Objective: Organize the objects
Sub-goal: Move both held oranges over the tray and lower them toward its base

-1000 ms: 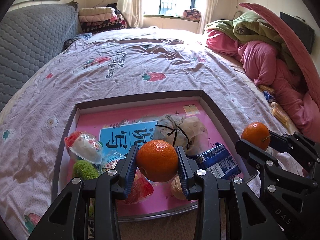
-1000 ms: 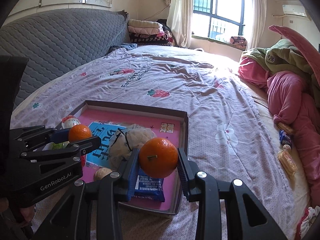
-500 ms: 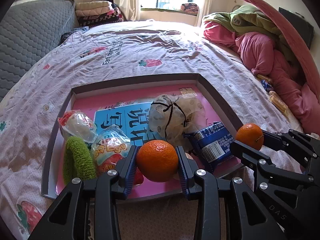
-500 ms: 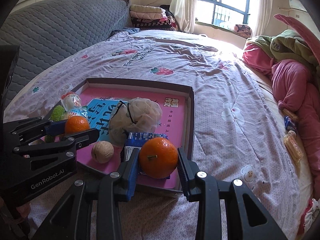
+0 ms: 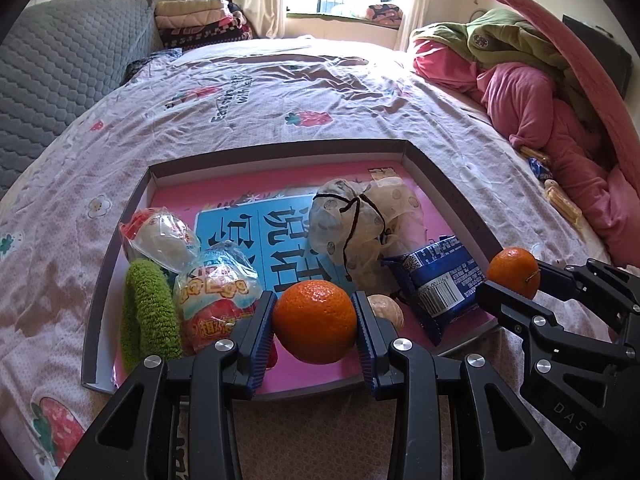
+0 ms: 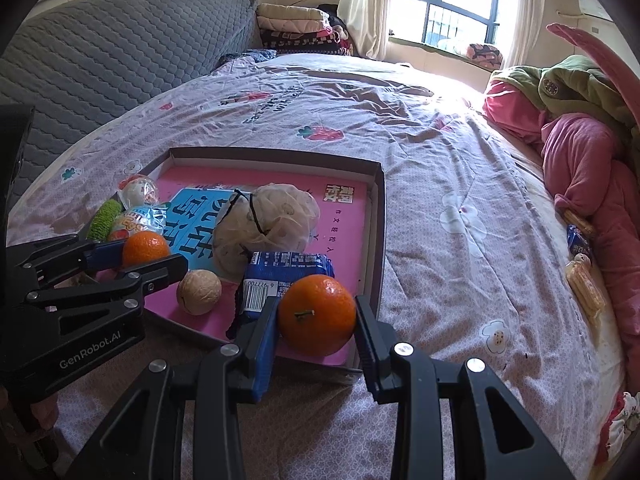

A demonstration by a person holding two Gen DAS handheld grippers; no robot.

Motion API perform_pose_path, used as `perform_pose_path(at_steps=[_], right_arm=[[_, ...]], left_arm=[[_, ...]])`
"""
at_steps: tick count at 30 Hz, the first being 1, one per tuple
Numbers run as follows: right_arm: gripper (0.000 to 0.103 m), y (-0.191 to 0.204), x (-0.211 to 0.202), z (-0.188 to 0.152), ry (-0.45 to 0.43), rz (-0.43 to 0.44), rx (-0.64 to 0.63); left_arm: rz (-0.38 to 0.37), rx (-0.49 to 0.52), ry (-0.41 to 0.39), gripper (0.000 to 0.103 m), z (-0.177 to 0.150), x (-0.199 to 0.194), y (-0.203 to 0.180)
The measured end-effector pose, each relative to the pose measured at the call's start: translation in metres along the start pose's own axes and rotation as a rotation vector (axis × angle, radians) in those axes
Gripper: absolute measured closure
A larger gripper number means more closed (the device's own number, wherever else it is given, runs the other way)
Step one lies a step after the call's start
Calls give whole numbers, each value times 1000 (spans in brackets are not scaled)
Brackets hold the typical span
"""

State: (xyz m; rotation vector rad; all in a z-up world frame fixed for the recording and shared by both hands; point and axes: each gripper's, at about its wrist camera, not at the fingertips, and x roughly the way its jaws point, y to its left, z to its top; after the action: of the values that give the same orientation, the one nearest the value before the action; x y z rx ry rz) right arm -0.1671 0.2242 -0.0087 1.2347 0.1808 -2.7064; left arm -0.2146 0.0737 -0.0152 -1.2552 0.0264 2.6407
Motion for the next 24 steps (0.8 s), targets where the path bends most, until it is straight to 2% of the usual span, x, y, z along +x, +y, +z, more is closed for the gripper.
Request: perform_pose_path(at_steps=[9, 24], right_arm=[[66, 0, 8, 1, 8, -6, 5], [66, 3, 14, 3, 5, -5, 1]], left_arm=[[2, -10, 29, 64, -3, 15, 3], [10, -14, 33, 64, 0, 24, 3]])
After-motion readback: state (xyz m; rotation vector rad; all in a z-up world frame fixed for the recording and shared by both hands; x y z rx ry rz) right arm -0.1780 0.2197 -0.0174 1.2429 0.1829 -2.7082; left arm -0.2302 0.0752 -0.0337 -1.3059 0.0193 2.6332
